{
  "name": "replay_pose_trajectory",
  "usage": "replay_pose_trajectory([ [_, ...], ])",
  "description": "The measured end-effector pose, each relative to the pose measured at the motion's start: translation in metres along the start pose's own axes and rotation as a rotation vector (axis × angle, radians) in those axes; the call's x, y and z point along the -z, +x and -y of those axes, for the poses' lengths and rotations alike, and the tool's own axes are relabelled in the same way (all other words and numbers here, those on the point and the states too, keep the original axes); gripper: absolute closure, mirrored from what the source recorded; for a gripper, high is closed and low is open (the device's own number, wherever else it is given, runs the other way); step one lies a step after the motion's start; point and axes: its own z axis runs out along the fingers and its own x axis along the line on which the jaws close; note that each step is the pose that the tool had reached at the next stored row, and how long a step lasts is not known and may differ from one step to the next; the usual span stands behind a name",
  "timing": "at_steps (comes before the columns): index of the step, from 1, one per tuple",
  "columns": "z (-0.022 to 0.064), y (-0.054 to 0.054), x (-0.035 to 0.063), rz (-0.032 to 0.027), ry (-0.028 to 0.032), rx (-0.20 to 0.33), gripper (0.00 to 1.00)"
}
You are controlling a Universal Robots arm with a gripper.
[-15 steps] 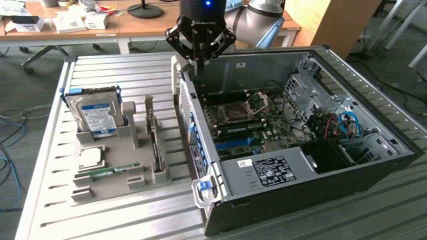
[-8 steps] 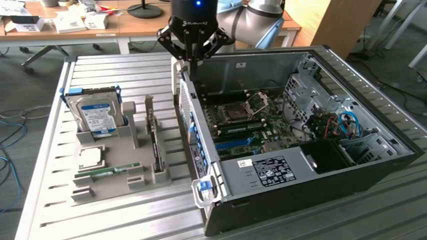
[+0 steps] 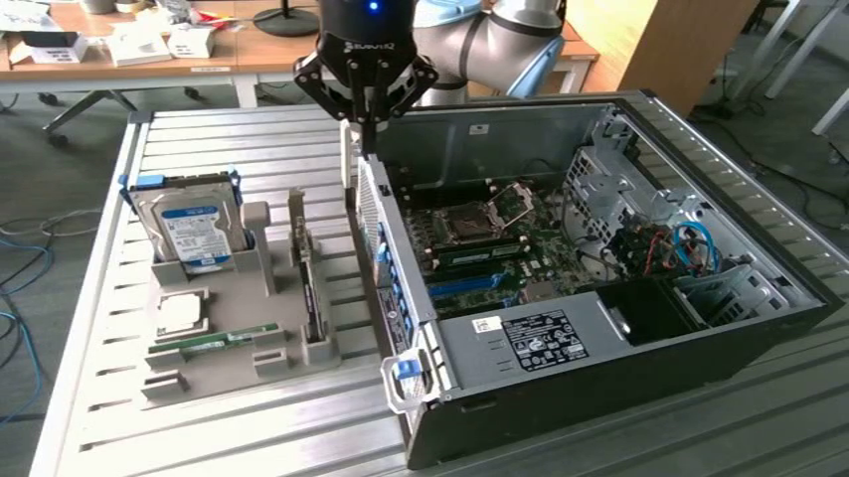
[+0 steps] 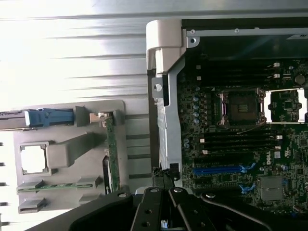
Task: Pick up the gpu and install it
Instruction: 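Reach for the gpu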
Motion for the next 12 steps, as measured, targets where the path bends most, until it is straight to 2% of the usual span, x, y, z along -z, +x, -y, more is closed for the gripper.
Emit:
replay_pose_trajectory([
  [12, 0.0014, 0.019, 0.0004, 0.0000, -0.0001, 0.000, 0.89],
])
